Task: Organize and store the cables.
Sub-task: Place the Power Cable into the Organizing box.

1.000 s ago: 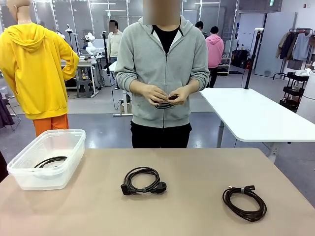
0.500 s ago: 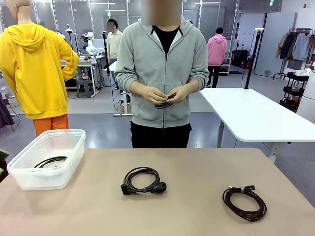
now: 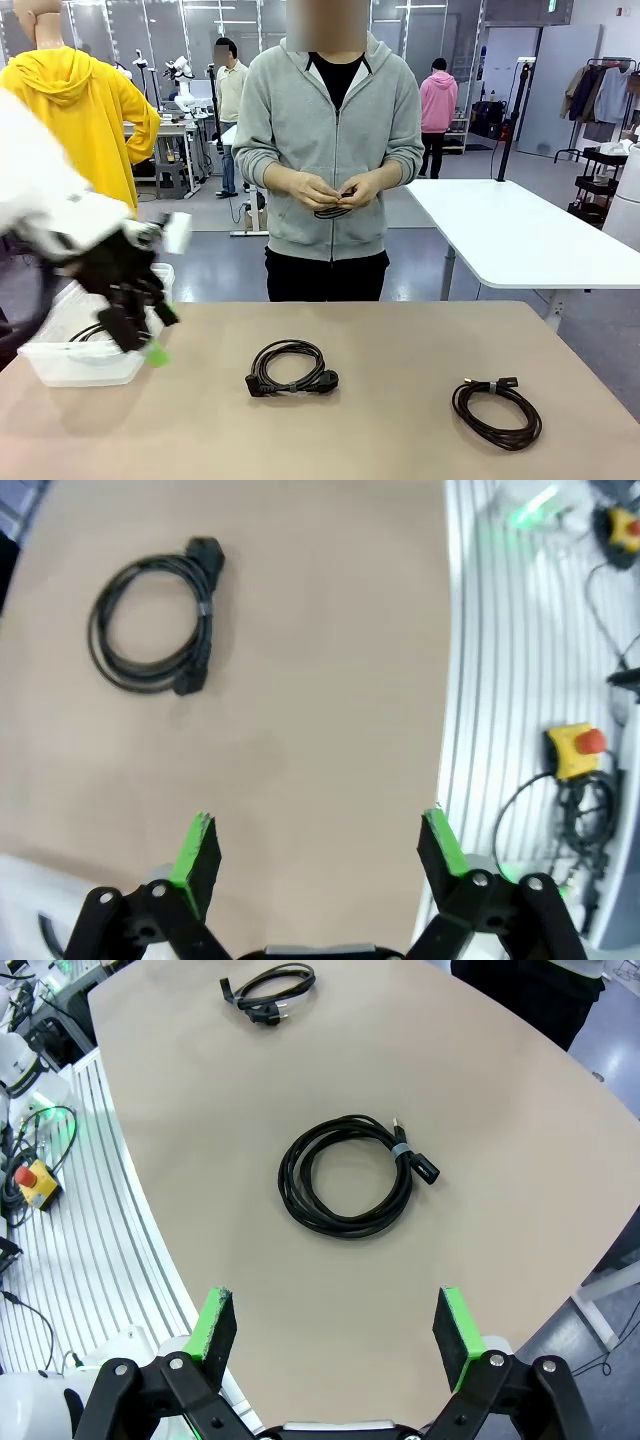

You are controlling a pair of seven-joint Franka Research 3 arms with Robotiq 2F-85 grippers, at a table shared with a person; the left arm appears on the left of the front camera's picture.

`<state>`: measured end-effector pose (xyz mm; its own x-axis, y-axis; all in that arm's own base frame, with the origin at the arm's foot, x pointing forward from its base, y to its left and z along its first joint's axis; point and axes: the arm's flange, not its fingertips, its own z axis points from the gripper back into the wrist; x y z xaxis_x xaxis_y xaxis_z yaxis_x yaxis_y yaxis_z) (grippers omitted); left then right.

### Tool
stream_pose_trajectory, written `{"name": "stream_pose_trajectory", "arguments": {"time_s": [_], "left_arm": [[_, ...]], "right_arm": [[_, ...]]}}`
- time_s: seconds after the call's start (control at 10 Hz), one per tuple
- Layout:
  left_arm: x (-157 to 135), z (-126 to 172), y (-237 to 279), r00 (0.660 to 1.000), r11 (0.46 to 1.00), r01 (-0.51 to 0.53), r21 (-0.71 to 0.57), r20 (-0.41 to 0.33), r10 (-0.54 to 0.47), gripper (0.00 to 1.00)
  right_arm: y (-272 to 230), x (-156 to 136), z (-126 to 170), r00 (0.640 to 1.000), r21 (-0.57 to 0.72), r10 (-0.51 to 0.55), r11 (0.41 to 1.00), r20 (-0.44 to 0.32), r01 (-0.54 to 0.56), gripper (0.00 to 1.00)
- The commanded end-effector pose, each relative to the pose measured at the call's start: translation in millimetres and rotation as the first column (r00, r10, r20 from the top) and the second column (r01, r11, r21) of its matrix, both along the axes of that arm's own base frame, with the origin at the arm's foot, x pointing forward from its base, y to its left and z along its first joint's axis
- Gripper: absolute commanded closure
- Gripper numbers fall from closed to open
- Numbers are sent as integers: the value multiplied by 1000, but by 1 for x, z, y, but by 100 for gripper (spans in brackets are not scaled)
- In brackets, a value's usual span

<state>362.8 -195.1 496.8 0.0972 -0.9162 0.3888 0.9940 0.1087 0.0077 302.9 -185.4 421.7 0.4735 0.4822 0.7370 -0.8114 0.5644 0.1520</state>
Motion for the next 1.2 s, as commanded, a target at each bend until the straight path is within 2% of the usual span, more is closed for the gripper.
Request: {"name": "stream_pose_trajectory", "arguments": {"time_s": [0.0,0.2,0.3,0.4,0.5,0.6,1.1], "left_arm": [[34,-17,-34,1000,995,-1,100,18,-1,0],[51,-48,-79,999,986,-14,165,54,5,0],[55,-60,-95,999,983,-20,185,44,12,0],[58,-63,-103,1000,986,-13,168,27,9,0],[56,-59,-101,999,984,30,175,31,-36,0],[51,-69,-92,1000,987,11,161,25,-15,0],[51,-69,-92,1000,987,11,161,25,-15,0]], "right_arm": [[0,-1,0,1000,8,7,1000,21,-7,0],[0,-1,0,1000,8,7,1000,21,-7,0],[0,-1,0,1000,8,7,1000,21,-7,0],[0,-1,0,1000,8,7,1000,21,-7,0],[0,-1,0,1000,8,7,1000,21,-7,0],[0,-1,0,1000,8,7,1000,21,-7,0],[0,-1,0,1000,8,7,1000,21,-7,0]]}}
